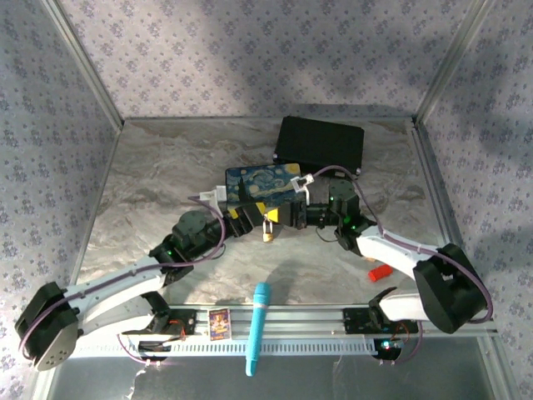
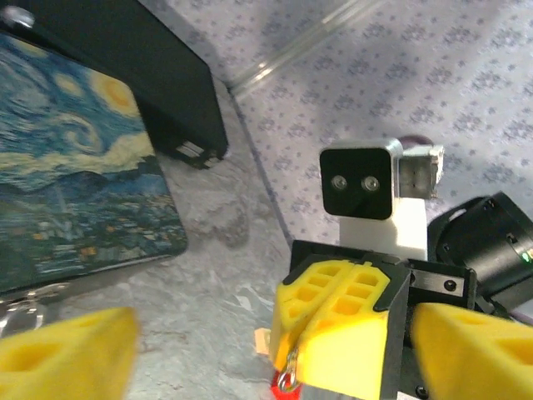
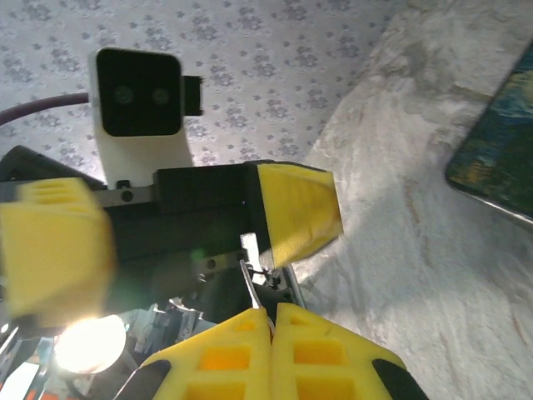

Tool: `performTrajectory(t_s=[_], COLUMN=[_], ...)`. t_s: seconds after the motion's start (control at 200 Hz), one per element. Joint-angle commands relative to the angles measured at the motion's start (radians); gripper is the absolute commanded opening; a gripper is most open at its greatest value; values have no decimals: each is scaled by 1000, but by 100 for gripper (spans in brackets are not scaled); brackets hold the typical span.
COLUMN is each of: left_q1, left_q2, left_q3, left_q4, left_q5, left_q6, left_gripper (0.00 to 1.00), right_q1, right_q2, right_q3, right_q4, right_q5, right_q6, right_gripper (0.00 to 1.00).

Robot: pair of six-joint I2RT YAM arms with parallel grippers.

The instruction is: Unlock the padlock with the key

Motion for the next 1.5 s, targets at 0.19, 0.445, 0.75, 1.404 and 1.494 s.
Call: performTrajectory(t_s=[0.19, 0.445, 0.75, 1.404, 1.494], left_q1=[-7, -46, -51, -120, -120], left_q2=[55, 324, 579, 763, 751], left_q3=[76, 125, 174, 201, 199], left_q4=[-351, -232, -53, 2, -3], left_q5=[-164, -108, -47, -182, -190], left_q6=[76, 166, 176, 145, 135], left_gripper=[97, 69, 65, 31, 24], right_q1=[-64, -70, -71, -72, -64], right_q2=[-98, -138, -143, -38, -32], right_q3=[-40, -51, -82, -116, -119], right_q4=[-395, -614, -647, -520, -506], right_q5=[217, 432, 448, 384, 377], right_q6=[-189, -300, -338, -283, -266], right_gripper=[0, 0, 0, 0, 0])
